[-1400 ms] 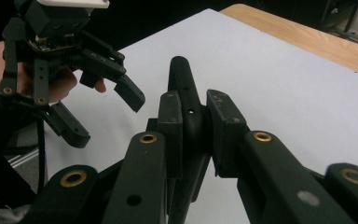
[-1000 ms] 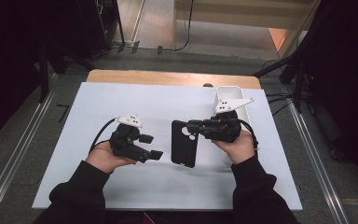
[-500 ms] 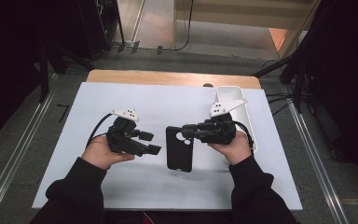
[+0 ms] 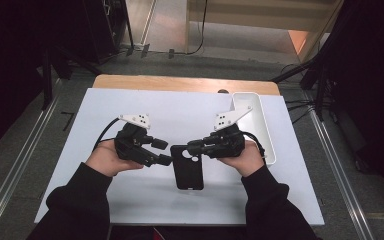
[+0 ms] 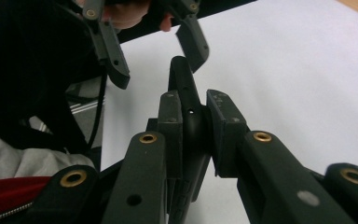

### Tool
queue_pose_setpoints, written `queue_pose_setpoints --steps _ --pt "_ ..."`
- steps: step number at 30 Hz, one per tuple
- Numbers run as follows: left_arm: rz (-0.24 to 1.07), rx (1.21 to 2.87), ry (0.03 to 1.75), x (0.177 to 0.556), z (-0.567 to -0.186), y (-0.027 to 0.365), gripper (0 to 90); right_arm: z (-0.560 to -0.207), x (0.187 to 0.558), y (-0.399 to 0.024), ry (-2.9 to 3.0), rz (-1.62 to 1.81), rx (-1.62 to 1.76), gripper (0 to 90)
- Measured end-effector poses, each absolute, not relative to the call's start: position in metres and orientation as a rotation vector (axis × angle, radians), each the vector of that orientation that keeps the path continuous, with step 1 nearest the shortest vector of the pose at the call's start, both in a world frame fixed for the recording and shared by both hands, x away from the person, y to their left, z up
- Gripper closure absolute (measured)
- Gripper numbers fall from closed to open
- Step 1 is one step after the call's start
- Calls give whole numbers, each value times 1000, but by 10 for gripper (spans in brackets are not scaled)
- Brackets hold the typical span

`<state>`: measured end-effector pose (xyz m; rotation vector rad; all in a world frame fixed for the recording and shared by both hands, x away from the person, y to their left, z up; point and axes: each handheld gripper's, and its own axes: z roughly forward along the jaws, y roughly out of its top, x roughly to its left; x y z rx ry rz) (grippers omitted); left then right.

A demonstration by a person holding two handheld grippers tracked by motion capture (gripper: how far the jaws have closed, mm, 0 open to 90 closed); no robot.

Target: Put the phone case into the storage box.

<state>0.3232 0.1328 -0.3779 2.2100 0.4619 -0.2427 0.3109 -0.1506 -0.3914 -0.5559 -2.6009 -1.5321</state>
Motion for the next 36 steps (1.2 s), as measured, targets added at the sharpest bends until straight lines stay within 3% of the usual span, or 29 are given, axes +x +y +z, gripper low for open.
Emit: queue_pose_setpoints --steps 11,21,36 --pt "-215 2270 375 322 -374 126 395 -393 310 -140 -2600 -1512 -436 748" --pt "-242 2351 322 319 -376 118 607 -394 309 -134 -2598 -1481 -370 747" --pt "-228 2397 246 315 -377 111 776 -394 310 -129 -2600 -1450 -344 748"
